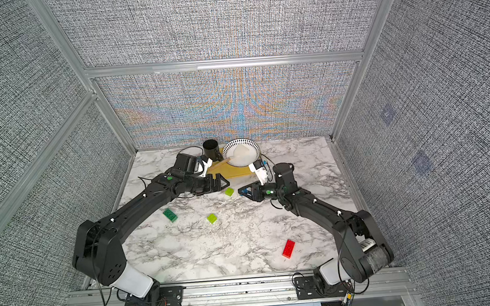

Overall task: Assemble an ice cream with lego
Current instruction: Pick up the lego brick from the center of the board.

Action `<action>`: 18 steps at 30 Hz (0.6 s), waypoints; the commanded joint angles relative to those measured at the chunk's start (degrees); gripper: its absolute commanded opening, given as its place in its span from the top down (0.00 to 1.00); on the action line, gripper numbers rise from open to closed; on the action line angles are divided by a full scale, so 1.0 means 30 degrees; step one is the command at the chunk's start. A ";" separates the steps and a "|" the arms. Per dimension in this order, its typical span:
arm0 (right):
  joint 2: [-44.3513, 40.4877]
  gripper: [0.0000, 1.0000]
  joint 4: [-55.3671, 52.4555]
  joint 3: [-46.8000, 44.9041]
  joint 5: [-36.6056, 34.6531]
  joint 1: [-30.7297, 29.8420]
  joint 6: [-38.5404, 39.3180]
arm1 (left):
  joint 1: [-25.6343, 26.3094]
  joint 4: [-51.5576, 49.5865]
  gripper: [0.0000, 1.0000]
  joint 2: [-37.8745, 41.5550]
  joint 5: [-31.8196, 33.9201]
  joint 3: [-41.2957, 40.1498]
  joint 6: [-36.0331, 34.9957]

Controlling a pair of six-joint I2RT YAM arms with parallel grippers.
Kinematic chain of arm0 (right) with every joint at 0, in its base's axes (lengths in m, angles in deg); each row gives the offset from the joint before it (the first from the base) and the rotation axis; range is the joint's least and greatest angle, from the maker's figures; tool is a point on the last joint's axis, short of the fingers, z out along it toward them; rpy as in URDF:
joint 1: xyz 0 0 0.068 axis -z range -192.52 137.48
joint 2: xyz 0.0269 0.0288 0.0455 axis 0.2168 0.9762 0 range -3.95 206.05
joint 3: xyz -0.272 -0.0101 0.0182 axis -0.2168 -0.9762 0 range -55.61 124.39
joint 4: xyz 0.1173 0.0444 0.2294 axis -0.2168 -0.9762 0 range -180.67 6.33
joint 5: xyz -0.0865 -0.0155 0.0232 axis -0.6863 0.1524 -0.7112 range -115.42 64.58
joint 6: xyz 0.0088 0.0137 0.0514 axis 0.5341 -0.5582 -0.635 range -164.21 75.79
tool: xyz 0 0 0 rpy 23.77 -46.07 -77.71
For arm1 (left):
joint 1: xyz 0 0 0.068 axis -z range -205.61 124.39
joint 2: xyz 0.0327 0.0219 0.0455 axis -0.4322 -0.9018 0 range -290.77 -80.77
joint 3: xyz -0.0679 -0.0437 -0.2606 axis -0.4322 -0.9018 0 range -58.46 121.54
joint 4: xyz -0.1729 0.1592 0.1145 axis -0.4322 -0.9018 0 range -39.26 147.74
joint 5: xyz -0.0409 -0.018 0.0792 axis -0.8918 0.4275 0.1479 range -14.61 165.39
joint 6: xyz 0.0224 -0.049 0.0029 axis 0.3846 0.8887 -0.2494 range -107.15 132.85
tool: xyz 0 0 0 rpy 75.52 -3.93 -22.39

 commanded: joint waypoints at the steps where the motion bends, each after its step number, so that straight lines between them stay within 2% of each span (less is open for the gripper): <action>1: -0.0678 1.00 0.4222 -0.0986 0.2316 -0.0294 -0.0281 | 0.0124 0.1949 0.03 -0.0318 -0.2853 0.0324 0.2805; 5: -0.1487 1.00 0.4565 -0.1572 0.1348 -0.0710 0.0751 | 0.0435 0.3085 0.04 -0.0566 -0.3680 0.0295 0.4769; 9: -0.2056 1.00 0.4185 -0.1732 -0.1062 -0.0808 0.1846 | 0.0881 0.2944 0.06 -0.0586 -0.4017 0.0342 0.5315; 18: -0.2114 0.99 0.8406 -0.3344 -0.4279 -0.1253 0.2458 | 0.1602 0.5905 0.12 0.0058 -0.4076 -0.1653 0.8777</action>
